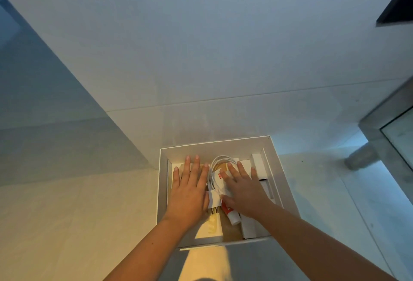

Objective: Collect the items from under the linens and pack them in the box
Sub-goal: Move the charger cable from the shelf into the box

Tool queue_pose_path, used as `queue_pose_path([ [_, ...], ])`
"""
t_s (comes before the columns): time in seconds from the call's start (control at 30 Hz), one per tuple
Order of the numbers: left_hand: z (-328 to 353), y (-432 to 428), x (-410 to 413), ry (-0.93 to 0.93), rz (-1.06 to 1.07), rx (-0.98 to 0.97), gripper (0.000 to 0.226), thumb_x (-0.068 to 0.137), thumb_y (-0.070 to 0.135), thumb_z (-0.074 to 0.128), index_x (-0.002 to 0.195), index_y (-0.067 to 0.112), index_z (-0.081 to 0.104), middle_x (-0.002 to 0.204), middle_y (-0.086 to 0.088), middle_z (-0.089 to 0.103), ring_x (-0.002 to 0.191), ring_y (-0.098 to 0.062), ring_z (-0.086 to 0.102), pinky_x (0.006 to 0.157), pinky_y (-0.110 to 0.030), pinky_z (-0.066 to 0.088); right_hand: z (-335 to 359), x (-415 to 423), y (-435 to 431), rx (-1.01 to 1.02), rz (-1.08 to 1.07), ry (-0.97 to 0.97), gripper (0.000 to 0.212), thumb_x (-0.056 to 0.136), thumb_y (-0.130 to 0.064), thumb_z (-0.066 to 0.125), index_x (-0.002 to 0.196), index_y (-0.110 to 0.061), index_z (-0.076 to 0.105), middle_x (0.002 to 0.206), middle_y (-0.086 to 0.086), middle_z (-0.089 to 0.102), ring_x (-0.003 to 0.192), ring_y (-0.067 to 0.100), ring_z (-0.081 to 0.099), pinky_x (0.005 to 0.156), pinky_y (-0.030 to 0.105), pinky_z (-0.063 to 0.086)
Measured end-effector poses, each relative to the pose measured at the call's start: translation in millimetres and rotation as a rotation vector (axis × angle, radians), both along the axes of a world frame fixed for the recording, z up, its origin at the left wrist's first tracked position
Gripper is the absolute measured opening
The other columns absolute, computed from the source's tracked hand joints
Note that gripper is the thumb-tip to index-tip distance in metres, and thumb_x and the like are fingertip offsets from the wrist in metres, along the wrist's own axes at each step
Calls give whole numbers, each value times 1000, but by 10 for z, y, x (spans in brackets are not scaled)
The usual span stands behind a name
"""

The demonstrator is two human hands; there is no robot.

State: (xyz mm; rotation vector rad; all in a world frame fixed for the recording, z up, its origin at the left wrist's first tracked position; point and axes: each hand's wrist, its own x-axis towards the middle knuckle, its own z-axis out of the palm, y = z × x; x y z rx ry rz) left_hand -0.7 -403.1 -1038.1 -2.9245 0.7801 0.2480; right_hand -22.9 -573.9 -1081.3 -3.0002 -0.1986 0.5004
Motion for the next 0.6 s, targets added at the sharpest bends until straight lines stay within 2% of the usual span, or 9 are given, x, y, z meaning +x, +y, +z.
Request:
queue_pose_path([
  [0.2,73,-54,19,-50,19,-13,64,97,43,22,147,20,-10,140,-6,-38,127,-32,-39,97,-44,-31,240,-34,-76,-33,-3,-126,62,96,-47,33,149,-23,11,157,7,3,143,31,-3,112,53,-2],
  [0.27,227,-85,1,-68,50,-76,63,96,42,31,148,17,5,148,-8,-20,132,-34,-27,103,-50,-20,489,-83,-139,-14,-15,-174,61,93,-46,43,146,-20,25,155,11,17,142,35,11,111,57,6],
  [0.33,500,-170,-22,-39,75,-76,61,96,41,31,148,16,11,150,-10,-13,133,-35,-23,105,-52,-14,826,-103,-182,-34,-21,-165,61,86,-43,58,138,-16,43,147,14,34,135,37,30,106,59,23],
  [0.37,643,-207,-59,-56,79,-87,58,95,38,34,146,13,22,152,-14,0,136,-37,-11,107,-55,-4,975,-115,-180,-34,-45,-193,61,78,-41,69,130,-15,53,139,15,46,128,37,43,99,60,33],
  [0.4,791,-235,-109,-62,84,-119,55,90,35,40,140,10,39,149,-19,22,137,-40,10,105,-58,11,1108,-142,-176,-19,-76,-230,59,71,-37,76,123,-13,60,131,16,55,119,38,52,92,60,40],
  [0.43,985,-265,-152,-56,84,-158,53,86,34,42,130,7,52,141,-20,41,132,-41,29,100,-60,24,1301,-151,-176,12,-99,-230,59,71,-34,77,123,-12,61,130,16,56,117,39,53,91,61,40],
  [0.47,1190,-281,-186,-52,77,-181,52,84,34,39,124,6,58,134,-20,50,127,-41,40,96,-62,29,1520,-162,-171,42,-113,-197,58,77,-33,73,128,-11,55,136,16,49,122,40,48,96,61,35],
  [0.53,1636,-306,-255,-7,82,-174,55,83,35,32,121,6,60,132,-20,52,124,-44,42,94,-66,28,1954,-201,-189,74,-148,-200,57,86,-31,63,136,-11,45,144,15,38,131,41,36,103,61,26],
  [0.6,2066,-334,-296,-6,94,-171,55,83,36,32,119,7,62,132,-20,52,125,-45,41,93,-67,29,2437,-227,-238,75,-180,-261,55,79,-29,72,128,-9,55,135,16,51,122,41,48,94,63,36],
])
